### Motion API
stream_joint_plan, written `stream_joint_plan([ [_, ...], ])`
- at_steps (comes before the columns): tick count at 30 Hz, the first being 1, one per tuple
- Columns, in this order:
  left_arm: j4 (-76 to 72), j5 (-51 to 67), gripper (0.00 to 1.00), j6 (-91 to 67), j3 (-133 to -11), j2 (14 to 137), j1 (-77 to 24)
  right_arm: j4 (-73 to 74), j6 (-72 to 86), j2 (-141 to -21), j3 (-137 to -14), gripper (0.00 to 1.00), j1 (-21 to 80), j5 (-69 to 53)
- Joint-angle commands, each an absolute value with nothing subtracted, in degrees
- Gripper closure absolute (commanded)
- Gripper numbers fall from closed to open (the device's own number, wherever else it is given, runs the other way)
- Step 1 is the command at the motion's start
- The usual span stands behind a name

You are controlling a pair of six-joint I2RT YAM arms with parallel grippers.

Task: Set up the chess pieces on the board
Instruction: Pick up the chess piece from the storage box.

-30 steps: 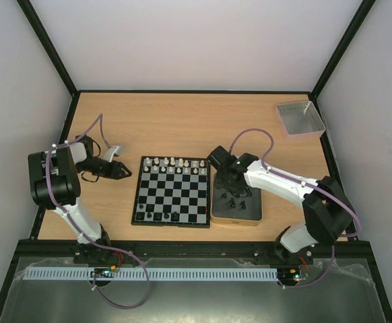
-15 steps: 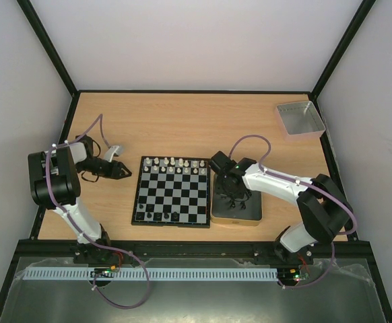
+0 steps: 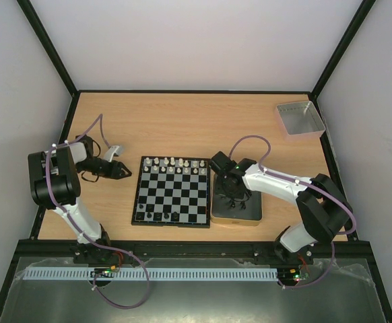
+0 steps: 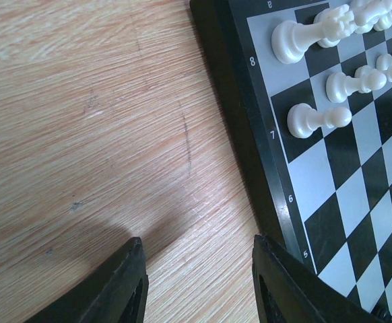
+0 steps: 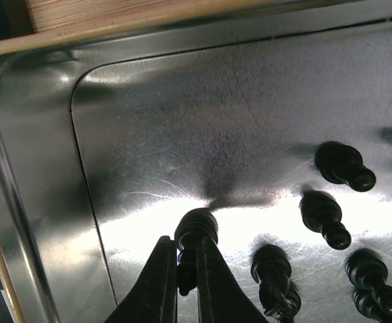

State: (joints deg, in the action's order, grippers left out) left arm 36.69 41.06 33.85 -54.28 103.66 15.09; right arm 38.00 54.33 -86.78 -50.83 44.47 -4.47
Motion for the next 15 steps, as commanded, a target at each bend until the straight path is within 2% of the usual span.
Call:
stream_joint_plan([
  [1, 36.15, 29.61, 0.55, 33.66, -51.22, 108.60, 14.77, 38.30, 53.78, -87.34, -49.32, 0.97, 44.16, -4.83],
  [15, 36.14, 29.79, 0.55, 33.75, -51.08, 108.40, 14.81, 38.40, 52.73, -88.99, -49.09, 0.90, 44.42, -5.28],
])
